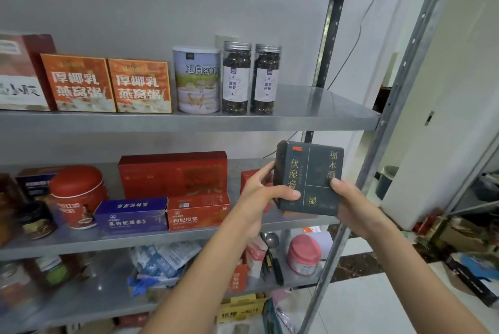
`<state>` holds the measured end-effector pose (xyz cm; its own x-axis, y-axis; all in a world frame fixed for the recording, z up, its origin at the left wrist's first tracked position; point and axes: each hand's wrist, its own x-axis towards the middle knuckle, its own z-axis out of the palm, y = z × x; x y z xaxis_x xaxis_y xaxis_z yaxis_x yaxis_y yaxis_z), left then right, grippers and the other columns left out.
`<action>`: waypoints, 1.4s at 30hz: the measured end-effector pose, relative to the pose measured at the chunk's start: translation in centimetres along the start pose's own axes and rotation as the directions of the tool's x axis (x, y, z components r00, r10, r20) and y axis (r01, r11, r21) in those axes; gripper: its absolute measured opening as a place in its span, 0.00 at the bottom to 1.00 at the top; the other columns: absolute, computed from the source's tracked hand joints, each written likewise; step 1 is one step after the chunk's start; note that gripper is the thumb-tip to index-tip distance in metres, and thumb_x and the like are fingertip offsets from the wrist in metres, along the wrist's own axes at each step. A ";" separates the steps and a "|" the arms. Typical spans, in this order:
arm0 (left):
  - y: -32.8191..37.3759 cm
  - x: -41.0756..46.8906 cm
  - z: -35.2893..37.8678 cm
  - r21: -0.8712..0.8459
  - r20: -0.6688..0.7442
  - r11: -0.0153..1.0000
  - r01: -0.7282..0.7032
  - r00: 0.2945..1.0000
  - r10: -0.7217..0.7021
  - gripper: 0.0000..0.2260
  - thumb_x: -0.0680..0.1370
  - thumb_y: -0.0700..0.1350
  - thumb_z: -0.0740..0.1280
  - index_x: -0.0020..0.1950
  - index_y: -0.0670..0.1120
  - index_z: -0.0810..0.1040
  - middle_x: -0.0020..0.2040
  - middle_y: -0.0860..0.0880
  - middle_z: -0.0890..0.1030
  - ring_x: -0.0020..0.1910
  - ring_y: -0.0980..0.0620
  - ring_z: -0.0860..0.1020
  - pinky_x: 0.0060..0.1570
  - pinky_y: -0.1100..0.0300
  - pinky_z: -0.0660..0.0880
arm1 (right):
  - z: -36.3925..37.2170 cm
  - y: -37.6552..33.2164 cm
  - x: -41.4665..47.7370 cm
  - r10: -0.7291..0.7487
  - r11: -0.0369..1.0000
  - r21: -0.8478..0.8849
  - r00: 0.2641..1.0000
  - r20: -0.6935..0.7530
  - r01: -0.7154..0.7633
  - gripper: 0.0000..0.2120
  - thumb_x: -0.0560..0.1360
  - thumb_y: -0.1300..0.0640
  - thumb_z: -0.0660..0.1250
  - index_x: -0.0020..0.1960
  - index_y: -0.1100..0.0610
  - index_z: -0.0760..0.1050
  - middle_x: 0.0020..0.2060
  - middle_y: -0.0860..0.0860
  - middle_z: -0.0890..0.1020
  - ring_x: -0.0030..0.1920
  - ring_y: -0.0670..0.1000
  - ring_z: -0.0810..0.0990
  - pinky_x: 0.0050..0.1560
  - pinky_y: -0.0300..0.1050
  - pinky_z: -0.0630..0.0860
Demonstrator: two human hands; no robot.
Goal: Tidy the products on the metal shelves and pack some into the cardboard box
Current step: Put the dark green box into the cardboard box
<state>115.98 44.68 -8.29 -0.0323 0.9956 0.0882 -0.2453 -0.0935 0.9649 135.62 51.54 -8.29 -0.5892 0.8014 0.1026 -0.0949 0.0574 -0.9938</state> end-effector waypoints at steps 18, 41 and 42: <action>-0.7 -4.7 -1.7 0.350 -0.071 0.935 -0.062 0.993 0.093 0.51 0.60 0.54 0.79 0.74 0.68 0.52 0.71 0.58 0.68 0.68 0.57 0.71 0.66 0.51 0.73 | 10.4 -0.1 -0.8 -0.181 0.967 -0.248 0.825 -0.535 0.051 0.33 0.66 0.50 0.77 0.65 0.53 0.66 0.50 0.44 0.78 0.50 0.40 0.78 0.43 0.35 0.74; 0.8 -5.9 -3.3 0.122 0.003 0.988 -0.098 0.995 0.098 0.32 0.61 0.51 0.75 0.65 0.58 0.71 0.61 0.56 0.81 0.62 0.55 0.78 0.57 0.60 0.77 | 6.6 -0.1 -1.2 -0.064 0.986 0.143 0.991 -0.120 0.081 0.54 0.44 0.39 0.83 0.65 0.59 0.72 0.57 0.58 0.82 0.57 0.59 0.81 0.56 0.54 0.79; 0.9 -5.9 -3.3 0.138 -0.003 0.987 -0.087 0.996 0.088 0.32 0.62 0.51 0.76 0.65 0.58 0.71 0.61 0.57 0.81 0.62 0.56 0.78 0.58 0.61 0.77 | 6.7 -0.1 -1.3 -0.076 0.986 0.136 0.987 -0.144 0.096 0.54 0.44 0.39 0.83 0.65 0.59 0.72 0.57 0.57 0.83 0.58 0.59 0.81 0.57 0.54 0.79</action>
<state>112.74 38.72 -8.80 -0.0567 0.9834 0.1724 -0.1052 -0.1776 0.9785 130.99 46.53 -8.08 -0.4587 0.8721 0.1704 -0.2586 0.0525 -0.9646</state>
